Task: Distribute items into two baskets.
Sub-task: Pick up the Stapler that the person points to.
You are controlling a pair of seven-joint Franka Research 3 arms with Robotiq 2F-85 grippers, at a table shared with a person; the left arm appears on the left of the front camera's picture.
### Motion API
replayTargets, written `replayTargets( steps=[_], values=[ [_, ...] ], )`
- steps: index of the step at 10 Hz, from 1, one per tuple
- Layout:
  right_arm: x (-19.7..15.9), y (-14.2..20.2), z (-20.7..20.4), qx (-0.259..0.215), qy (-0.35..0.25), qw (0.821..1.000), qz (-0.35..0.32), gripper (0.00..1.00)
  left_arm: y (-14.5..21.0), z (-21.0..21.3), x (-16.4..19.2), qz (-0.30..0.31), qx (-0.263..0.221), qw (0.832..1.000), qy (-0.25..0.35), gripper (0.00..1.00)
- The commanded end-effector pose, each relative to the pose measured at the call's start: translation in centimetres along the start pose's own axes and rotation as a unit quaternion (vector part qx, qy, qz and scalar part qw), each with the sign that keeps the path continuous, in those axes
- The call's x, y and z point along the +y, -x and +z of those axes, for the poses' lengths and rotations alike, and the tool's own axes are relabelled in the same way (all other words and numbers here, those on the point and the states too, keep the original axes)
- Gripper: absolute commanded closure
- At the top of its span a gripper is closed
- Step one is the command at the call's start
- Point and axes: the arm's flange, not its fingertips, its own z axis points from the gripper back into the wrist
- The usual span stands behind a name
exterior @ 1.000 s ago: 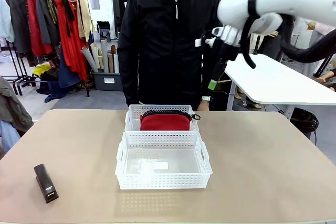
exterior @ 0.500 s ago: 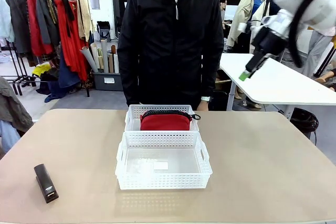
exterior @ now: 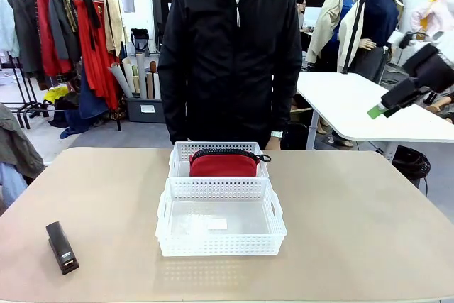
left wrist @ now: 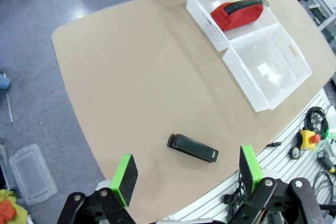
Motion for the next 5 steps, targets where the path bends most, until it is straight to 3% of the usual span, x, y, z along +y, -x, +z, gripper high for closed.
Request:
replayTargets(
  steps=[1,5],
  values=[
    [1.3,2.8,0.4,-0.049,0.01,0.999,-0.02,0.0,0.0,0.0,0.0,-0.004,-0.005,1.0,0.006,0.0],
    [2.3,7.3,2.7,-0.094,0.031,0.994,-0.048,0.0,0.0,0.0,0.0,-0.004,-0.005,1.0,0.006,0.0]
  ],
)
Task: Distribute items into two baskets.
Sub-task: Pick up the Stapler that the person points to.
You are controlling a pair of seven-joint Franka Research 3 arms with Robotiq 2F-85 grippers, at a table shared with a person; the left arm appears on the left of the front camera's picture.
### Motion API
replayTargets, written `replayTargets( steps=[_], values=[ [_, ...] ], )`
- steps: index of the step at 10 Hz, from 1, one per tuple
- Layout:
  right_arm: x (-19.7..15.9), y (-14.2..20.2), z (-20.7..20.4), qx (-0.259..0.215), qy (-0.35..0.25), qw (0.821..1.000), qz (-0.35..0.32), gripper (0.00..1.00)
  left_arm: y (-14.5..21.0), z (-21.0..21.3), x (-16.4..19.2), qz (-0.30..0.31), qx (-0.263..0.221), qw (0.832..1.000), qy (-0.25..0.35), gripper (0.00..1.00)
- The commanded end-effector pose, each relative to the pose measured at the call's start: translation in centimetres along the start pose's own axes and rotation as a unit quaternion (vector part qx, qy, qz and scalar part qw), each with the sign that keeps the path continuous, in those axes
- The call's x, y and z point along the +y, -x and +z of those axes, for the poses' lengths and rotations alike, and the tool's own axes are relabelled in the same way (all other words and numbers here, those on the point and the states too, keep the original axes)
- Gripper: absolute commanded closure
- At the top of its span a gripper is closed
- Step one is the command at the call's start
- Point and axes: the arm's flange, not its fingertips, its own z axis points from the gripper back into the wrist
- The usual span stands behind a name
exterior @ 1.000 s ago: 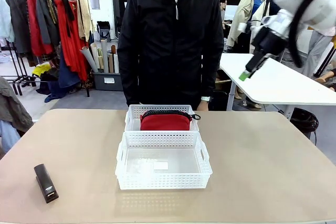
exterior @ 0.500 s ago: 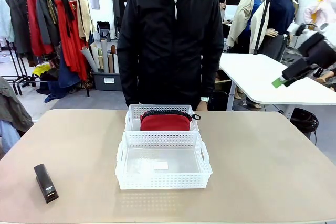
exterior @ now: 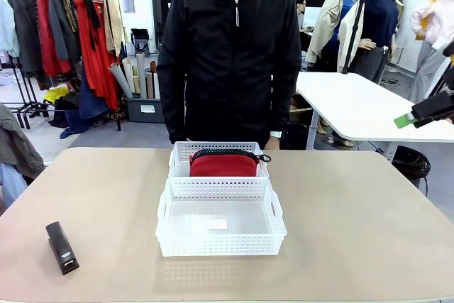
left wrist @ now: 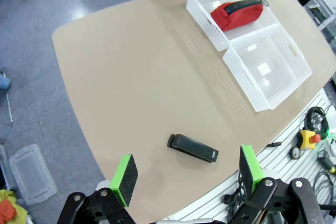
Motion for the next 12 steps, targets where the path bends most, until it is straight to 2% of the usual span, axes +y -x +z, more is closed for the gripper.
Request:
replayTargets(
  steps=[1,3,8,11,12],
  values=[
    [0.9,0.7,-0.1,-0.027,0.003,1.0,-0.006,0.0,0.0,0.0,0.0,-0.004,-0.005,1.0,0.006,0.0],
    [0.7,1.0,0.4,-0.041,0.005,0.999,-0.006,0.0,0.0,0.0,0.0,-0.004,-0.005,1.0,0.006,0.0],
    [0.6,-0.1,-1.2,-0.036,-0.049,0.998,0.015,0.0,0.0,0.0,0.0,-0.004,-0.005,1.0,0.006,0.0],
    [0.7,-0.3,-1.1,-0.032,-0.041,0.998,0.017,0.0,0.0,0.0,0.0,-0.004,-0.005,1.0,0.006,0.0],
    [1.4,0.3,-1.3,-0.016,-0.033,0.999,0.014,0.0,0.0,0.0,0.0,-0.004,-0.005,1.0,0.006,0.0]
  ],
)
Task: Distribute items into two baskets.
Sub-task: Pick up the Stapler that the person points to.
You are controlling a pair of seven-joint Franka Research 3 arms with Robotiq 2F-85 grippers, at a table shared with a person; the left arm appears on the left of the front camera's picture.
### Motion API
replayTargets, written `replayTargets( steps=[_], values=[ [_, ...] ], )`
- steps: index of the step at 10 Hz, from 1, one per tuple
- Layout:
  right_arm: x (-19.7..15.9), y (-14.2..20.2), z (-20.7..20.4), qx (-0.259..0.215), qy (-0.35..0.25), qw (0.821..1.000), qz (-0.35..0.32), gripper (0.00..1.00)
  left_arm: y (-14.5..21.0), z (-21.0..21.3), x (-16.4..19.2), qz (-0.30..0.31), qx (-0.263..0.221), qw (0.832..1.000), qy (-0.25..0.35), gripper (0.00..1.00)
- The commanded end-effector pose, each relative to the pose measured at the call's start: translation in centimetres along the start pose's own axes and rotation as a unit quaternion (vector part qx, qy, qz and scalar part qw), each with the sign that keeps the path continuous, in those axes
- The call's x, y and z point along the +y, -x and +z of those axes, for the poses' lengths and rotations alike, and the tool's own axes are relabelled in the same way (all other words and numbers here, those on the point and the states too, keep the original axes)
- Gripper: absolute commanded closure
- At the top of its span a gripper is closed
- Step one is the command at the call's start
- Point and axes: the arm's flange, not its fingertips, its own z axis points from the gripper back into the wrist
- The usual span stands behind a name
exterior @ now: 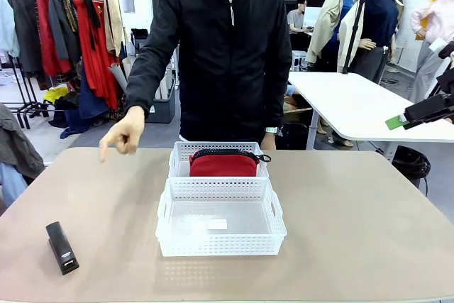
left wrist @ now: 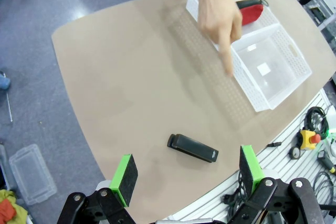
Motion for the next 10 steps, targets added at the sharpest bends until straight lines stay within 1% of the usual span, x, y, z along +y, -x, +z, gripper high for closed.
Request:
replayTargets(
  steps=[1,10],
  values=[
    [0.05,0.05,-0.04,0.0,-0.001,1.0,0.0,0.0,0.0,-0.04,-0.03,-0.004,-0.005,1.0,0.006,0.0],
    [0.05,0.05,-0.04,0.0,-0.001,1.0,0.0,0.0,0.0,-0.04,-0.03,-0.004,-0.005,1.0,0.006,0.0]
  ],
)
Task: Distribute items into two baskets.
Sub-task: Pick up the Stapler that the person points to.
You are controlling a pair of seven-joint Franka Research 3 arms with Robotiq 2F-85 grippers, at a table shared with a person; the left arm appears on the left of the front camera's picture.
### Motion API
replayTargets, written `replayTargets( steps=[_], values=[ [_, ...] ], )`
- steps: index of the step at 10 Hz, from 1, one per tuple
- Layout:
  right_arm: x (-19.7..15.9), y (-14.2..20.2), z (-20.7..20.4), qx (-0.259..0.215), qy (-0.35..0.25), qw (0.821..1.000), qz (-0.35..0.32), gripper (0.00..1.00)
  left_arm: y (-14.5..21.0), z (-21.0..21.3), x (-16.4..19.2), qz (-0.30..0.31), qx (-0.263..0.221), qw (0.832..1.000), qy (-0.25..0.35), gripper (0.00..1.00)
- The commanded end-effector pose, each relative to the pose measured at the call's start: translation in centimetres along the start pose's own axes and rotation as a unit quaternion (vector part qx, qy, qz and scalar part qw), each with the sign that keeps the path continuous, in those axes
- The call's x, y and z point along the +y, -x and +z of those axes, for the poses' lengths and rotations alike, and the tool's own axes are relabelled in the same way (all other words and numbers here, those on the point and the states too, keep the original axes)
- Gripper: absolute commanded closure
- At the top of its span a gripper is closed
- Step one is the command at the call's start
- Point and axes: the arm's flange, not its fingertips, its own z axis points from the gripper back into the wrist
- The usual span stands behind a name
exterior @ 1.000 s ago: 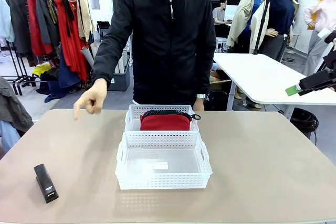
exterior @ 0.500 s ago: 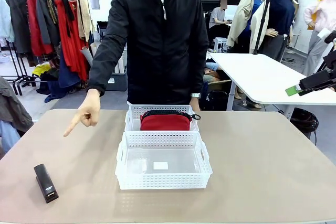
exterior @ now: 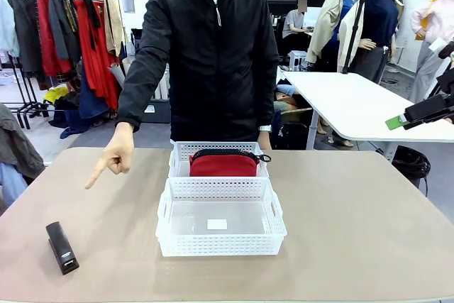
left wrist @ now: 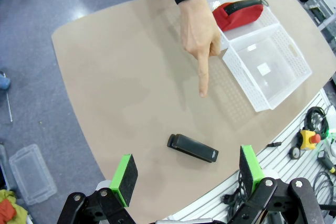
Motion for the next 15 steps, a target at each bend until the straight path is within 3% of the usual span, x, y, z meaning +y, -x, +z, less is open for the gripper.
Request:
replayTargets(
  steps=[1,5,9,15],
  values=[
    [0.0,0.0,0.0,0.0,-0.001,1.0,0.0,0.0,0.0,0.0,0.0,-0.004,-0.005,1.0,0.006,0.0],
    [0.0,0.0,0.0,0.0,-0.001,1.0,0.0,0.0,0.0,0.0,0.0,0.0,0.0,1.0,0.0,0.0],
    [0.0,0.0,0.0,0.0,-0.001,1.0,0.0,0.0,-3.9,-1.9,-0.7,0.071,0.048,0.996,0.011,0.0],
    [0.0,0.0,0.0,0.0,-0.001,1.0,0.0,0.0,-4.6,-8.2,-3.7,0.189,0.101,0.976,-0.03,0.0]
  ],
)
